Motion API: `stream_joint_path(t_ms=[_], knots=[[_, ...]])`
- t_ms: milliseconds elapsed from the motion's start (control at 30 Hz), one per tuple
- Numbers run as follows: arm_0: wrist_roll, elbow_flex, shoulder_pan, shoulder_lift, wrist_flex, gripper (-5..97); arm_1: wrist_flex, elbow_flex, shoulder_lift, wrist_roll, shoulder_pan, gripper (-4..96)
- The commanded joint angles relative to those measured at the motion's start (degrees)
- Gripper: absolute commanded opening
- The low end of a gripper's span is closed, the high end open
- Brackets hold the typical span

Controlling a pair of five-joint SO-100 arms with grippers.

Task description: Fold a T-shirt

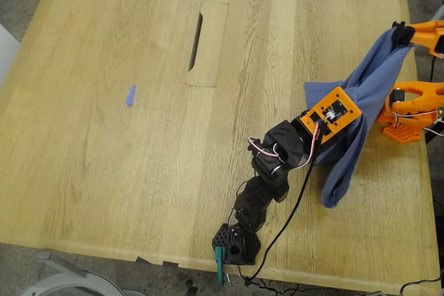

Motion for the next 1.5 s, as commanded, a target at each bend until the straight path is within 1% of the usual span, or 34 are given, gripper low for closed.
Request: stream_joint_path(t_ms=[0,133,233,400,500,600,700,833,933,1067,1200,1267,1367,1467], knots=[[-1.5,4.7,-2.2,7.9,1.2,0,0.9,0.5,0.6,0.4,-0.5,0.2],[-2.4,31.0,-3.5,24.1,0.5,0,3.3,1.2,1.1,0.5,-0.9,0.2],[-3.0,46.2,-4.5,33.5,-0.2,0,4.0,3.1,1.6,0.8,-1.1,0.2],[-2.9,74.4,-7.3,46.3,-15.2,0,3.0,10.6,3.5,0.4,-2.5,0.2],[-2.9,88.6,-10.0,52.6,-21.5,0,0.8,18.5,5.4,0.1,-3.2,0.2],[-3.0,102.6,-11.6,58.4,-29.4,0,-8.0,32.8,9.7,0.2,-3.2,0.2],[-3.1,114.3,-14.3,62.0,-38.2,0,-21.2,48.0,12.4,0.2,-2.8,0.2],[-3.1,129.5,-20.4,65.9,-48.8,0,-38.8,63.1,10.9,-0.1,-1.1,0.2],[-3.2,138.2,-25.7,66.3,-58.1,0,-51.2,72.5,8.3,-0.3,1.1,0.2],[-3.2,146.3,-31.4,63.7,-69.8,0,-67.6,82.5,2.0,-0.6,4.4,0.2],[-3.4,149.3,-37.2,58.2,-79.3,0,-85.3,85.2,-12.0,-0.7,8.3,0.3],[-3.5,149.7,-40.3,54.3,-83.8,0,-95.0,83.3,-22.4,-0.8,9.8,0.3],[-3.8,148.9,-44.7,47.9,-90.3,0,-107.1,76.2,-38.9,-0.9,12.7,0.3],[-3.8,146.8,-48.5,40.5,-96.9,0,-112.9,66.6,-52.5,-1.2,15.1,0.3]])
